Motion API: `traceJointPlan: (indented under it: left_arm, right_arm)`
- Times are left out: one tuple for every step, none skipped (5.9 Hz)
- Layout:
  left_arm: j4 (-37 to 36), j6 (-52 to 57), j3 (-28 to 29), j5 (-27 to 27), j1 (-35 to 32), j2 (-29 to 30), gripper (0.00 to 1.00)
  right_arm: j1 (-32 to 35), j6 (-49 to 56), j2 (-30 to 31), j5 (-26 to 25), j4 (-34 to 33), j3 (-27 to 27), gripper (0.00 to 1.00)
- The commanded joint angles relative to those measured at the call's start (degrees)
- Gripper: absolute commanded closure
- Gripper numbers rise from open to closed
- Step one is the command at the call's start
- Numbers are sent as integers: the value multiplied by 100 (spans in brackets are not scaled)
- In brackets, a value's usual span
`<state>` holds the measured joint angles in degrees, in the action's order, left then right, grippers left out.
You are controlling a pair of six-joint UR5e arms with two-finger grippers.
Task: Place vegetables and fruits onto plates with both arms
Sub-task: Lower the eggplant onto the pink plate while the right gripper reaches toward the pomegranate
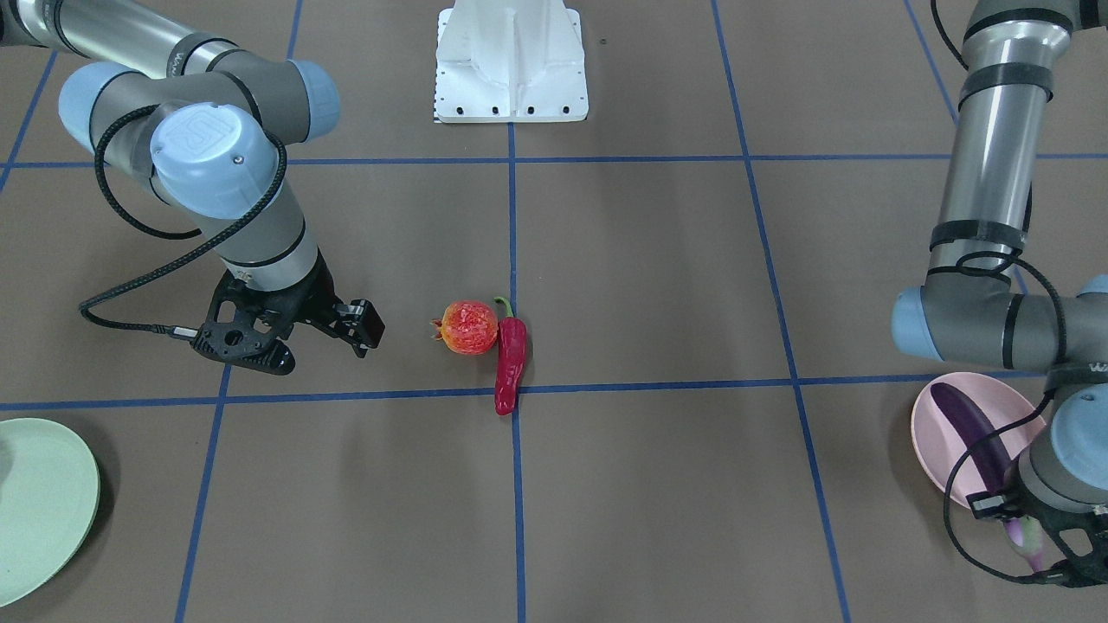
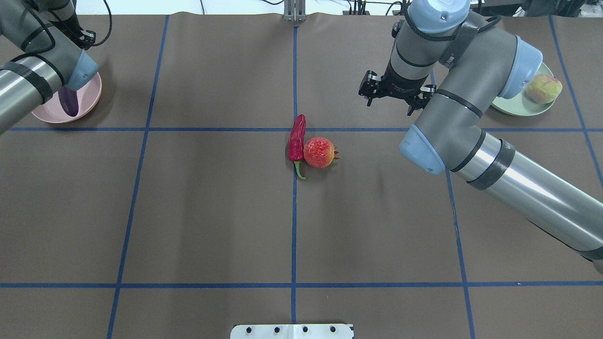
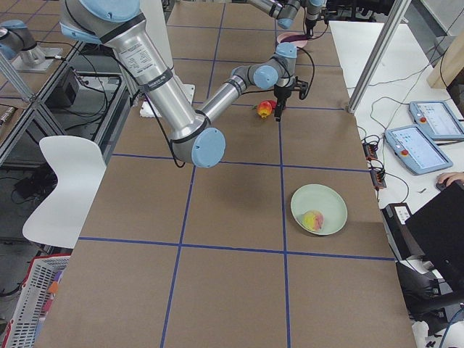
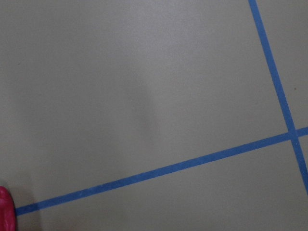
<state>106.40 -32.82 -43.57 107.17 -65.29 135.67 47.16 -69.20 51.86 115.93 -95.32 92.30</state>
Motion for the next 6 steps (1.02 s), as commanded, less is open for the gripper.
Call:
traceJointPlan:
  left_arm:
    - [29, 303, -55, 23, 8, -163, 85]
    - [152, 303, -116, 32, 8, -225, 1]
    - [205, 303, -274, 24, -88, -286, 0]
    - [153, 303, -449, 41, -245, -278, 0]
    - [83, 303, -521, 119, -264, -270, 0]
    - [39, 303, -617, 338, -334, -269, 0]
  right_arm:
    - [-40, -23, 0, -17, -13, 43, 0]
    - [-84, -23, 0, -61, -13, 43, 0]
    - [-197, -23, 8, -114, -4, 43, 0]
    - [-425, -23, 17, -245, -4, 43, 0]
    - [-636, -23, -17, -342, 74, 43, 0]
    - [-707, -32, -87, -299, 449, 34, 0]
